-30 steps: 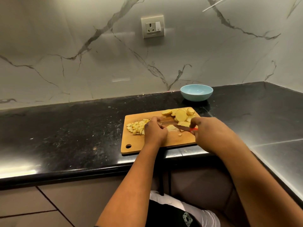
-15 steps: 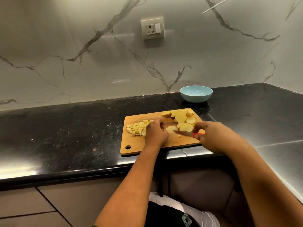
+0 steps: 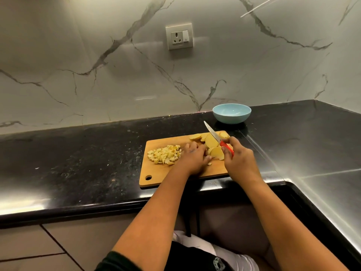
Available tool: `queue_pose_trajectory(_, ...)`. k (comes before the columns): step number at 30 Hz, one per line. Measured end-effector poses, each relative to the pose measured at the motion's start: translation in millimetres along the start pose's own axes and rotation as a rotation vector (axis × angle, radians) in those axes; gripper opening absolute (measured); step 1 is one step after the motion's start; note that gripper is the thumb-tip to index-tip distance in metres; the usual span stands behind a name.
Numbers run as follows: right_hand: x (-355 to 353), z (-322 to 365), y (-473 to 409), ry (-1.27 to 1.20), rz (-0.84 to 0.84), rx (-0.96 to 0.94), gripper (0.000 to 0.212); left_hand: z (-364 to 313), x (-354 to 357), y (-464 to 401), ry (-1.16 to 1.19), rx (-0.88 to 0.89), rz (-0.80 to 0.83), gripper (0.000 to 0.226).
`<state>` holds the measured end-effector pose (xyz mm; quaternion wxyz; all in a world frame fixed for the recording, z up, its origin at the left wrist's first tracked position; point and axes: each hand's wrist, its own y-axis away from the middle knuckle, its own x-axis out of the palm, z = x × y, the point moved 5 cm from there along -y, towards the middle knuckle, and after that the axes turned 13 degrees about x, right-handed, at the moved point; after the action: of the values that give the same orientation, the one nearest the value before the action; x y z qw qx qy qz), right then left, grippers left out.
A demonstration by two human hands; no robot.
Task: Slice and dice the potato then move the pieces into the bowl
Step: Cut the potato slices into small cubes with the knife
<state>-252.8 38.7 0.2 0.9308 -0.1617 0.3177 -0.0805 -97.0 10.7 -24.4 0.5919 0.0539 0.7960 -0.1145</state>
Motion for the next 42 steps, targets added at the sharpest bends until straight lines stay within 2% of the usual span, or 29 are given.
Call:
queue_pose_trajectory(6,18,3,-7,-0.016,-0.053,-0.114,0.022,3,-6,5,-0.136,0.088,0.052,0.037)
queue_pose_trajectory(11,29,3,-13,0.017,-0.049,-0.164,0.025,24,-17,16,-0.274,0.057,0.059,0.045)
queue_pose_trajectory(14,35,6,-17,0.041,-0.039,-0.178,0.026,34,-28,20,-0.390,0.036,0.006,0.035)
queue_pose_trajectory(17,36,9,-17,0.011,-0.056,-0.209,0.028,43,-39,23,-0.466,0.026,-0.134,0.023)
queue_pose_trajectory(20,35,5,-18,-0.032,-0.091,-0.208,0.027,55,-51,26,-0.328,-0.025,-0.259,0.020)
queue_pose_trajectory(24,36,1,-20,-0.055,-0.092,-0.174,0.026,60,-61,26,-0.157,-0.054,-0.255,0.023)
queue_pose_trajectory(27,37,0,-20,-0.058,-0.088,-0.172,0.025,54,-68,26,-0.276,-0.031,-0.317,0.021)
queue_pose_trajectory(29,37,-1,-20,-0.062,-0.086,-0.167,0.025,44,-62,23,-0.271,0.028,-0.320,0.022)
queue_pose_trajectory(32,38,-2,-21,-0.052,-0.081,-0.164,0.024,27,-40,16,-0.198,0.134,-0.145,0.024)
queue_pose_trajectory(34,38,-3,-21,-0.043,-0.074,-0.160,0.025,22,-31,14,-0.231,0.152,-0.088,0.025)
queue_pose_trajectory(38,38,-4,-21,-0.039,-0.066,-0.151,0.025,33,-38,17,-0.447,0.035,-0.164,0.021)
queue_pose_trajectory(42,37,-3,-21,-0.046,-0.071,-0.134,0.024,44,-52,15,-0.288,-0.059,-0.201,0.024)
